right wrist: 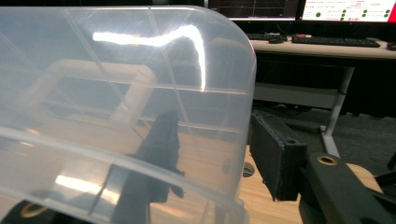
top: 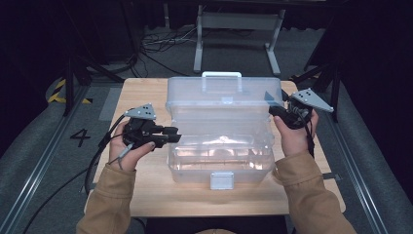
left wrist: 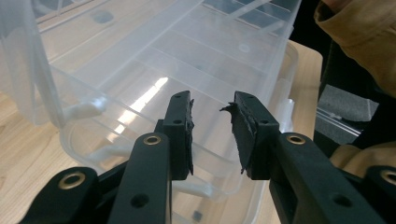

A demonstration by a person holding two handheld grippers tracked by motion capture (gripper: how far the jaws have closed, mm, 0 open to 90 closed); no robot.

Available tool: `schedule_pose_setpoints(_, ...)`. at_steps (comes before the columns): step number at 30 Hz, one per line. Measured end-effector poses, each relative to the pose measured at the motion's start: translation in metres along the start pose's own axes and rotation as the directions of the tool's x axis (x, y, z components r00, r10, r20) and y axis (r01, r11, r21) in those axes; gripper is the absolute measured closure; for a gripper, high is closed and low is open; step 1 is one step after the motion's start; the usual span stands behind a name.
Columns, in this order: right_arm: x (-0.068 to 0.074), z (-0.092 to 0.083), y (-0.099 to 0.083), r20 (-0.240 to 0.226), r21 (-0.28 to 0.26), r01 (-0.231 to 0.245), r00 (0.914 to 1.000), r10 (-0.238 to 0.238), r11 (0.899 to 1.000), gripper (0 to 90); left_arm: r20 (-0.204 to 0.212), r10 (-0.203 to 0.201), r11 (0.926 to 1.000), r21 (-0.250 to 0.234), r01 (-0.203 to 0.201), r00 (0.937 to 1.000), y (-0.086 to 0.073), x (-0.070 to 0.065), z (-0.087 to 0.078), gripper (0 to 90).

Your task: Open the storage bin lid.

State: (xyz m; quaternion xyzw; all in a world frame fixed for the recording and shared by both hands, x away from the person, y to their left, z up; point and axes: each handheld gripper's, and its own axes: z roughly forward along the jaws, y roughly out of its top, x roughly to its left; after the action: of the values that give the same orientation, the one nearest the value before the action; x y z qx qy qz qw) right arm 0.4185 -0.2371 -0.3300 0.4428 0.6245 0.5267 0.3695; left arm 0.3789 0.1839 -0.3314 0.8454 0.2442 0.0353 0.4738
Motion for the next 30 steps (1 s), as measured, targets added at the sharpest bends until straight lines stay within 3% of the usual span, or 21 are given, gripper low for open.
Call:
schedule_pose_setpoints(10,0.004,0.005,0.006,0.082,0.001,0.075,0.9938,-0.075,0.997,62.1,0.0,0.011,0.9999,0.006,-0.011,0.9999,-0.003,-0.006,-0.008,67.0)
schedule_pose_setpoints(15,0.004,0.007,0.008,0.086,0.016,0.063,0.9942,-0.064,0.998,65.4,0.0,0.025,0.9995,0.022,-0.025,0.9997,-0.005,-0.01,-0.01,65.9)
schedule_pose_setpoints(22,0.0,0.008,0.01,0.115,-0.007,0.041,0.9926,-0.04,0.999,78.8,0.015,0.02,0.9991,0.037,-0.02,0.9997,-0.011,-0.013,-0.014,65.4)
schedule_pose_setpoints(30,-0.005,0.015,0.013,0.11,0.026,0.025,0.9936,-0.028,0.999,81.5,0.033,0.023,0.9972,0.07,-0.026,0.9992,-0.016,-0.015,-0.009,64.5)
